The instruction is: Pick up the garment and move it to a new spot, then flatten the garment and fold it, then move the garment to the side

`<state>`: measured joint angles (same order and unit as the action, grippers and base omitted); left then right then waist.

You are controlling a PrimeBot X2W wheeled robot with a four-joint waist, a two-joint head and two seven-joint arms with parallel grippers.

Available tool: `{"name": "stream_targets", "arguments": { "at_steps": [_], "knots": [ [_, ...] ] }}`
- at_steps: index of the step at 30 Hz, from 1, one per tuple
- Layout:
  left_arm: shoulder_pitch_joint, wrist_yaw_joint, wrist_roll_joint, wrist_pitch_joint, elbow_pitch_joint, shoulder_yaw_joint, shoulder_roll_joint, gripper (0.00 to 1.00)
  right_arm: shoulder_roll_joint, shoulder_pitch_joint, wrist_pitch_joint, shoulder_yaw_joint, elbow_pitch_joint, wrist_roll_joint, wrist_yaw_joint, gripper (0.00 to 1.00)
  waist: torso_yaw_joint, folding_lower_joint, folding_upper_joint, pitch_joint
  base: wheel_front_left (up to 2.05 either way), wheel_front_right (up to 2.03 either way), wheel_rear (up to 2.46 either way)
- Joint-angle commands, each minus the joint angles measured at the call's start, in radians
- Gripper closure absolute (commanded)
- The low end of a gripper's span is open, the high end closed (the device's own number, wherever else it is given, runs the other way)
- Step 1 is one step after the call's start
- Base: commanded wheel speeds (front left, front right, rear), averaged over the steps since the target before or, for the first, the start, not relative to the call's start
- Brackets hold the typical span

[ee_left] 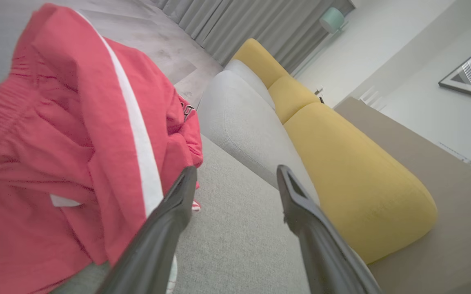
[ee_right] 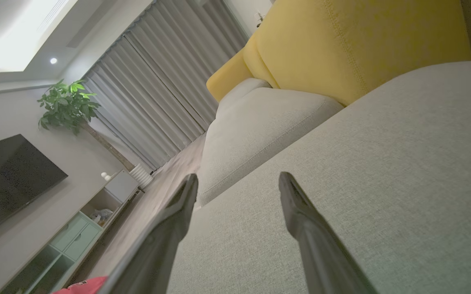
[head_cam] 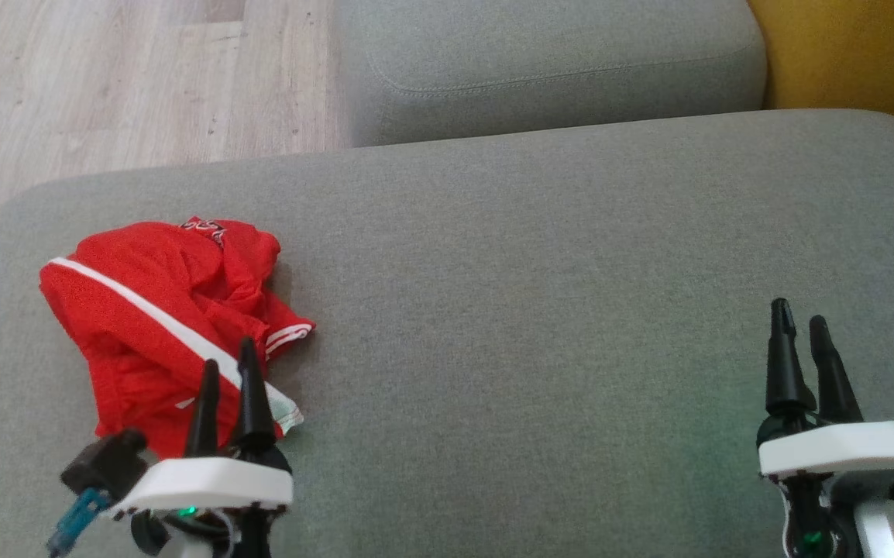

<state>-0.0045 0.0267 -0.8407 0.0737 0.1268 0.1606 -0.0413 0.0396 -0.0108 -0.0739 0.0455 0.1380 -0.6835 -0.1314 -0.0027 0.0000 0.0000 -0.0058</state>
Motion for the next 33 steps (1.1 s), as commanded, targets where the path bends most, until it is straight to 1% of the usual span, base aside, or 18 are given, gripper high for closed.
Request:
{"name": "stream_targets", "arguments": {
  "at_steps": [1,8,11,13,14,18,25,27,33],
  "knots": [
    [-0.058,0.000,0.052,0.015,-0.030,0.002,-0.006,0.00,0.007,0.026,-0.014,-0.018,-0.047,0.048,0.000,0.00,0.000,0.0000,0.0000,-0.001,0.00,0.00,0.00],
    [-0.068,-0.016,0.180,0.035,-0.010,0.055,-0.014,0.00,0.007,0.021,-0.035,-0.034,-0.054,0.161,0.000,0.00,-0.001,0.0000,0.0000,-0.004,0.00,0.00,0.00],
    [-0.071,-0.026,0.211,0.041,-0.005,0.067,-0.016,0.00,0.007,0.020,-0.040,-0.039,-0.056,0.192,0.000,0.00,-0.002,0.0000,0.0000,-0.005,0.00,0.00,0.00],
    [-0.076,-0.039,0.261,0.050,0.014,0.088,-0.027,0.00,0.008,0.019,-0.049,-0.045,-0.058,0.240,0.000,0.00,-0.002,0.0000,0.0000,-0.006,0.00,0.00,0.00],
    [-0.076,-0.039,0.261,0.050,0.014,0.088,-0.027,0.00,0.008,0.019,-0.049,-0.045,-0.058,0.240,0.000,0.00,-0.002,0.0000,0.0000,-0.006,0.00,0.00,0.00],
    [-0.087,-0.064,0.324,0.061,0.025,0.118,-0.034,0.00,0.008,0.015,-0.061,-0.052,-0.057,0.304,0.000,0.00,-0.001,0.0000,0.0000,-0.006,0.00,0.00,0.00],
    [-0.106,-0.094,0.422,0.082,0.053,0.177,-0.052,0.00,0.008,0.010,-0.082,-0.062,-0.055,0.420,0.001,0.00,0.000,0.0000,0.0000,-0.010,0.00,0.00,0.00],
    [-0.116,-0.107,0.463,0.091,0.063,0.201,-0.059,0.00,0.008,0.010,-0.090,-0.065,-0.053,0.473,0.001,0.00,-0.001,0.0000,0.0000,-0.012,0.00,0.00,0.00],
    [-0.135,-0.136,0.544,0.108,0.076,0.247,-0.073,0.00,0.009,0.014,-0.108,-0.073,-0.049,0.578,0.001,0.00,-0.007,0.0000,0.0000,-0.012,0.00,0.00,0.00]
  ]
}}
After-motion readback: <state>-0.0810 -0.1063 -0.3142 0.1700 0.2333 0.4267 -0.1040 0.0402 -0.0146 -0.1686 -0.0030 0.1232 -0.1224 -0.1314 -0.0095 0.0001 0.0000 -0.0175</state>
